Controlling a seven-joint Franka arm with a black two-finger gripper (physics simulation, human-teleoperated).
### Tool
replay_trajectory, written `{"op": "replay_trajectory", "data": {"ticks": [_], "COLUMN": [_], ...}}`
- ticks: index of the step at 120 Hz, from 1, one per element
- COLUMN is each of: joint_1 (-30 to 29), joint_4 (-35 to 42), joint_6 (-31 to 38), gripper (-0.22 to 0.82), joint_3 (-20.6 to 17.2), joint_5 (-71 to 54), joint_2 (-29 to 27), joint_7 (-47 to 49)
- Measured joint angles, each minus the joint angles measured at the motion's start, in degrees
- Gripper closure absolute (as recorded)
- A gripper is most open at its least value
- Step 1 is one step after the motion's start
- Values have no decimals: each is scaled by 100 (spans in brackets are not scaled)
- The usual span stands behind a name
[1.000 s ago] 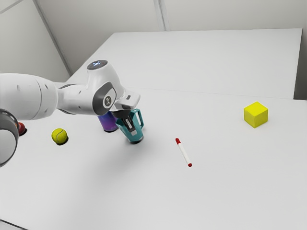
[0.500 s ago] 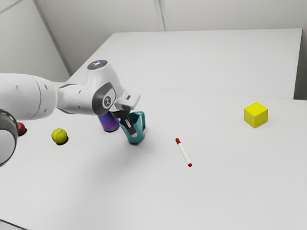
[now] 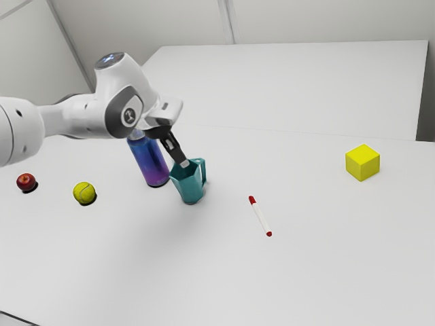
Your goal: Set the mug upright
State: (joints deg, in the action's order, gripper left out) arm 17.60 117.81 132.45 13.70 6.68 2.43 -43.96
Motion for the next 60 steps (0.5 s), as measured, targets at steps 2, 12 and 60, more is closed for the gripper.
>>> {"op": "replay_trajectory", "data": {"ticks": [2,12,60], "joint_1": [-3,0,-83], "joint_4": [-63,-500,-2672], "joint_6": [-43,-349,-3125], "gripper": [20,17,3], "joint_3": [-4,-9,11], "joint_5": [2,7,-313], "joint_2": [-9,19,520], "joint_7": [6,52,1180]}}
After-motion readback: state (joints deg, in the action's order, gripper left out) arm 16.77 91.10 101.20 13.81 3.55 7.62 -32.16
